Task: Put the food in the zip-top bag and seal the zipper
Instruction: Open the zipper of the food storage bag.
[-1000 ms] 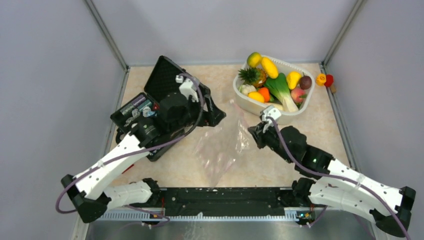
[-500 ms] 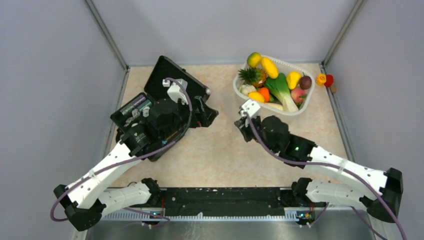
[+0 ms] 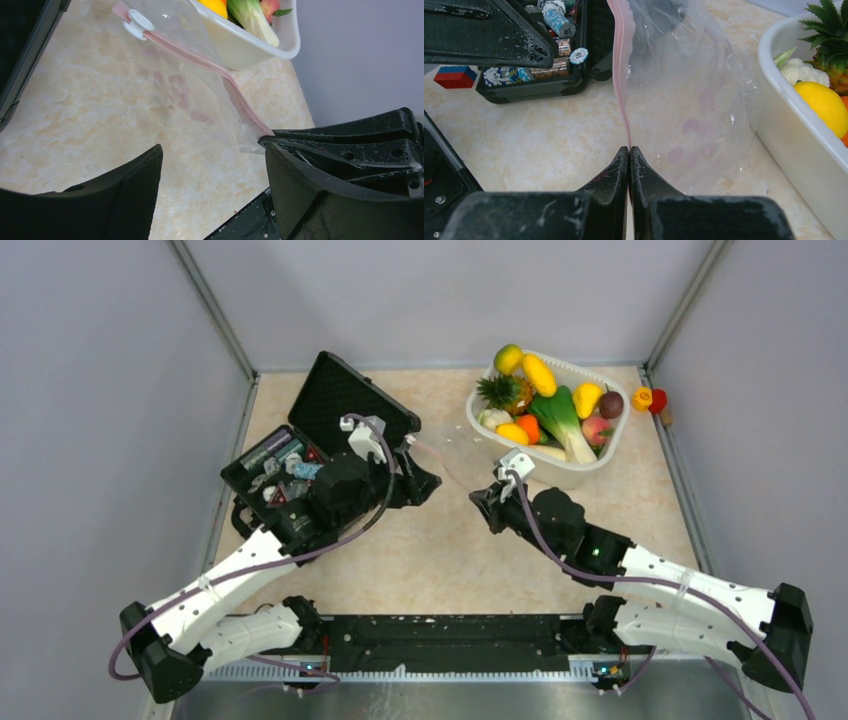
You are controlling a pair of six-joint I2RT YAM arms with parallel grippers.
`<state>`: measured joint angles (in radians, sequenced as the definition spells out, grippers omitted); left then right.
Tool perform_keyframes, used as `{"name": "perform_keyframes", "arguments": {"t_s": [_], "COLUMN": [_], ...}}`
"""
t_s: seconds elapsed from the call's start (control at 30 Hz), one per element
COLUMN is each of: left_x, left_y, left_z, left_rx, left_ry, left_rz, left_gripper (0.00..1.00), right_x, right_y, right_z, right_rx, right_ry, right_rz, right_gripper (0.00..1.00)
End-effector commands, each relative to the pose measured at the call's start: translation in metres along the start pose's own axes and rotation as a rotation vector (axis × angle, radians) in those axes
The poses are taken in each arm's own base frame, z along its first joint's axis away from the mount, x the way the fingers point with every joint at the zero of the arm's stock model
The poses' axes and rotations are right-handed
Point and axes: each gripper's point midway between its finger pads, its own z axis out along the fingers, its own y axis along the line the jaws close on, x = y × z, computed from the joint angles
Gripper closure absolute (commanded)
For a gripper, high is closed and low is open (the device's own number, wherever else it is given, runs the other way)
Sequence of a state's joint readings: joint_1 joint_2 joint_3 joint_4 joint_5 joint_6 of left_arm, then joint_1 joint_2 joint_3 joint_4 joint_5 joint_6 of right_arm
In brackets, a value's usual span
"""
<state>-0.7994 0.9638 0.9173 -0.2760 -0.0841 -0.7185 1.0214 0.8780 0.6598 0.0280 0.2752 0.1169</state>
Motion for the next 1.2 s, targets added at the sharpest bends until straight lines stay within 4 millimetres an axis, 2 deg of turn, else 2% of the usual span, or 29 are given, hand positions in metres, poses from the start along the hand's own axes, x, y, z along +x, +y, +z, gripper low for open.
{"name": "perform_keyframes", "arguments": {"t_s": [0.0,0.1,0.33,0.57,0.83,1.0,1.17], "left_x": [-0.022,-0.022,-0.019,-0.014,-0.006,-0.002,0.004], "left_y": [-0.031,-0.027,-0.025,-0.025,-0.026,-0.042,-0.047], "left_z": [-0.007,-0.004,0.013,0.032,0.045,0.035,0.033], "left_rx": [0.148,0.130,0.110,0.100,0.113,0.215,0.257], "left_ry": [-0.084,-0.093,-0.083,-0.063,-0.028,-0.013,0.008], "left_rz": [-0.012,-0.015,-0.050,-0.065,-0.053,-0.062,-0.072], "left_gripper": [0.25,0.23,0.28,0.43,0.54,0.37,0.35], "right_x": [-0.029,-0.027,-0.030,-0.027,-0.023,-0.018,-0.013], "right_y": [0.007,0.011,0.015,0.017,0.019,0.009,0.008], "right_z": [-0.001,-0.001,-0.005,-0.007,-0.011,-0.010,-0.008], "right_rx": [-0.012,-0.035,-0.068,-0.078,-0.098,-0.042,-0.033], "right_ry": [-0.094,-0.085,-0.105,-0.105,-0.103,-0.104,-0.098], "right_rz": [0.081,0.086,0.097,0.098,0.106,0.139,0.141], "right_gripper": [1.00,1.00,1.00,1.00,1.00,1.00,1.00]}}
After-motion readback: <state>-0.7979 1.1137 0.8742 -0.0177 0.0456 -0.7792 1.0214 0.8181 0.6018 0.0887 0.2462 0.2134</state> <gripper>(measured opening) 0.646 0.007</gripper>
